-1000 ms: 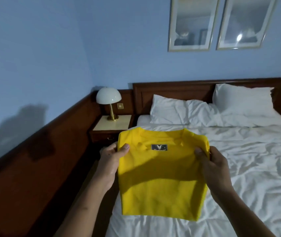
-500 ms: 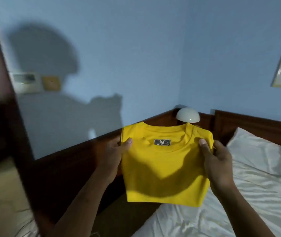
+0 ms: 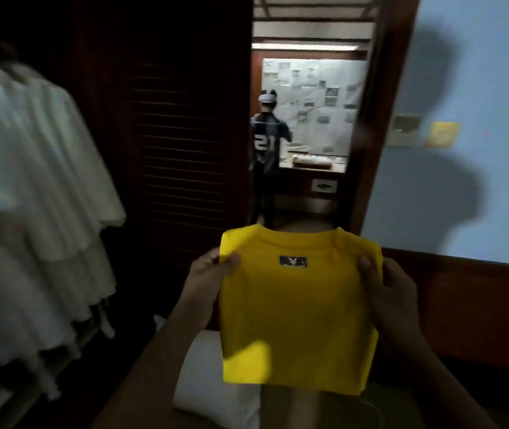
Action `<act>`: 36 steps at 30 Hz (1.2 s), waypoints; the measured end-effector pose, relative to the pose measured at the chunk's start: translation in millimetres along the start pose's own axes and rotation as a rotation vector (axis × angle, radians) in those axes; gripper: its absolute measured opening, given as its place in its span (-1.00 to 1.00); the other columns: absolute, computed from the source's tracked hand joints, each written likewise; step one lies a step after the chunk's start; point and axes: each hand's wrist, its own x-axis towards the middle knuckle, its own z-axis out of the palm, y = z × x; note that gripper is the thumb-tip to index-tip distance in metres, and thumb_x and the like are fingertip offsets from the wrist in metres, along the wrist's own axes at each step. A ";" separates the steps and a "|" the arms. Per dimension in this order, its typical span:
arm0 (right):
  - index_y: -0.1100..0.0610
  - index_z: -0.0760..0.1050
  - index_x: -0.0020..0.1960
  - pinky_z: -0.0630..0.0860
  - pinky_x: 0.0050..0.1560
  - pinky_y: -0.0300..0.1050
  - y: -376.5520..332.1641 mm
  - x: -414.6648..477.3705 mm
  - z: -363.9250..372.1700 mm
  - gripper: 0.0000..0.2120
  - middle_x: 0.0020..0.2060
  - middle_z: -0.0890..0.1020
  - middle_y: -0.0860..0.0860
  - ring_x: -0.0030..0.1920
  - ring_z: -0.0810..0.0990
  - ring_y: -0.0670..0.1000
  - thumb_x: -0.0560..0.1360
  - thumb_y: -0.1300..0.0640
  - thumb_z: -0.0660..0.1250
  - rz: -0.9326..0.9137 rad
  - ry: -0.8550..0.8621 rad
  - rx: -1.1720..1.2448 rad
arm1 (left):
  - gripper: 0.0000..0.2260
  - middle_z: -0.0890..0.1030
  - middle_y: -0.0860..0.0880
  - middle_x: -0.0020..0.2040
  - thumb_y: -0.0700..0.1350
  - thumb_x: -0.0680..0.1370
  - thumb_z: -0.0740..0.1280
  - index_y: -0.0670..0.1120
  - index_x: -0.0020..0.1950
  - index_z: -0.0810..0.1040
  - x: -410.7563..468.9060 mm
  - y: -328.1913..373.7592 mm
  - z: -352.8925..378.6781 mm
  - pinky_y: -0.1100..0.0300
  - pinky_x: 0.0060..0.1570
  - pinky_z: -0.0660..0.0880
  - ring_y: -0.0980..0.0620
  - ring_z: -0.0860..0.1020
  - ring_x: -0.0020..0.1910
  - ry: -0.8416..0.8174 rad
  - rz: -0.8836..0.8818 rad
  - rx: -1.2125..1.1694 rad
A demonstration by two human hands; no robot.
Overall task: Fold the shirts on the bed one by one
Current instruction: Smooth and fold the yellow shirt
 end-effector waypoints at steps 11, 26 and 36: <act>0.25 0.51 -0.05 0.39 -0.26 -0.08 -30.7 -24.3 430.8 -0.69 -0.23 0.57 0.16 -0.23 0.52 0.06 0.66 -0.01 0.31 -0.018 -0.568 0.146 | -0.72 0.75 -0.09 0.11 -0.13 0.64 0.37 -0.12 0.35 0.58 -24.4 11.0 -356.0 -0.06 -0.04 0.70 -0.11 0.74 0.05 0.621 0.033 -0.028; 0.08 0.55 -0.01 0.54 -0.15 -0.05 -37.7 -115.8 816.4 -0.84 -0.11 0.66 0.01 -0.12 0.63 -0.05 0.67 0.03 0.29 0.060 -1.221 0.348 | -0.72 0.72 0.00 0.22 0.00 0.63 0.38 0.07 0.35 0.59 -45.2 -58.1 -634.4 -0.21 0.20 0.60 -0.09 0.70 0.16 1.280 -0.036 -0.011; -0.01 0.52 -0.08 0.41 -0.14 -0.12 56.2 -216.2 998.5 -0.86 -0.16 0.62 -0.04 -0.17 0.55 -0.20 0.67 0.04 0.34 -0.097 -1.406 0.380 | -0.61 0.70 -0.05 0.25 -0.03 0.61 0.42 -0.03 0.44 0.52 -65.6 -202.0 -769.3 -0.11 0.13 0.64 -0.07 0.71 0.12 1.480 -0.015 0.018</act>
